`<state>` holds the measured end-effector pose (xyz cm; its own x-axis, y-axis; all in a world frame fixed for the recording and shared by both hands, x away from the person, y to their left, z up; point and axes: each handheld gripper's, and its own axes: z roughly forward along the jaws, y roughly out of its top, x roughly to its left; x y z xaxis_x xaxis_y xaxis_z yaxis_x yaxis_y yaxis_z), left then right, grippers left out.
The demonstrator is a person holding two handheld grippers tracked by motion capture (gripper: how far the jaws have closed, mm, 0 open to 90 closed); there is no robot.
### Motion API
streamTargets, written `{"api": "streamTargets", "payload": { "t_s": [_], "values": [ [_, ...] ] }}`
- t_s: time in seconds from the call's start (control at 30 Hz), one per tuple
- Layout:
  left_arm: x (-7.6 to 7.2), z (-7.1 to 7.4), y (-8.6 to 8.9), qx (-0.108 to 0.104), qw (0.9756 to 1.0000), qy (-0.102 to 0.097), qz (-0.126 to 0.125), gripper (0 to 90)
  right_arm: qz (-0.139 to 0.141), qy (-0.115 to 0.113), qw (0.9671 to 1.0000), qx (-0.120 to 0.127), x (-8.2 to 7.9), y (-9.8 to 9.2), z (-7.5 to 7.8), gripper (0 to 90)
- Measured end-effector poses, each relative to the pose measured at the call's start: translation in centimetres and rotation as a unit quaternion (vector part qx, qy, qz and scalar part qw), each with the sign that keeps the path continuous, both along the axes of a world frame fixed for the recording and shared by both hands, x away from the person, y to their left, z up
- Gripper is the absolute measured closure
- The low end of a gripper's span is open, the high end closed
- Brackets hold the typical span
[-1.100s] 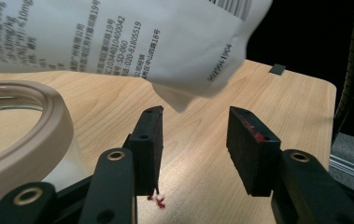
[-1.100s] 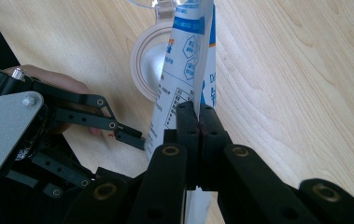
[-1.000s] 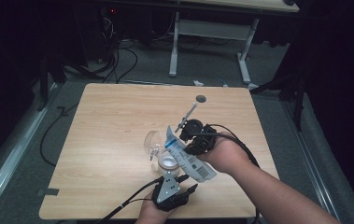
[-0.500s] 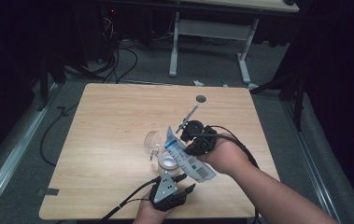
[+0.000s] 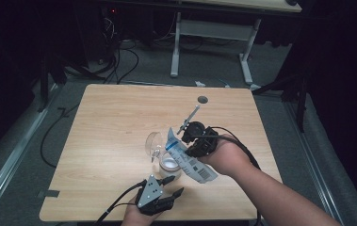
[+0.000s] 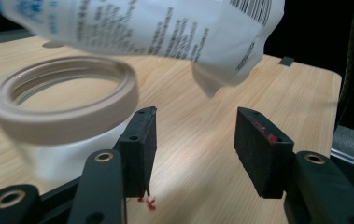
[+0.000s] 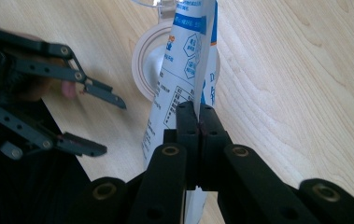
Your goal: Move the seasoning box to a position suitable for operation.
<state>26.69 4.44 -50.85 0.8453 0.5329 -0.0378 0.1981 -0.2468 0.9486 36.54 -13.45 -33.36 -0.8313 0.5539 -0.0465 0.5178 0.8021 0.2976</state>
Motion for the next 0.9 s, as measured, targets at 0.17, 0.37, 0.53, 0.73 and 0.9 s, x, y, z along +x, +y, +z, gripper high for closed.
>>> {"api": "streamTargets", "payload": {
  "t_s": [0.17,0.37,0.53,0.73,0.9],
  "values": [
    [0.2,0.0,1.6,0.009,1.0000,-0.003,0.003,46.9,0.000,-0.001,1.0000,-0.002,0.0,0.0,0.0,89.7],
    [0.7,-0.4,4.7,0.020,0.9994,0.016,0.024,44.5,0.002,-0.001,1.0000,-0.002,-0.1,0.0,0.1,89.7],
    [1.5,-0.9,8.0,0.030,0.9968,0.010,0.073,44.1,0.000,0.002,1.0000,-0.004,-0.3,-0.2,-0.1,89.7],
    [3.4,-0.9,10.5,0.037,0.9921,0.036,0.115,40.3,0.004,0.004,1.0000,-0.003,-0.3,-0.3,-0.7,89.7],
    [4.2,-1.4,11.4,0.044,0.9886,0.054,0.133,38.2,0.000,0.001,1.0000,-0.003,-0.3,-0.7,-0.7,89.7]
  ]
}}
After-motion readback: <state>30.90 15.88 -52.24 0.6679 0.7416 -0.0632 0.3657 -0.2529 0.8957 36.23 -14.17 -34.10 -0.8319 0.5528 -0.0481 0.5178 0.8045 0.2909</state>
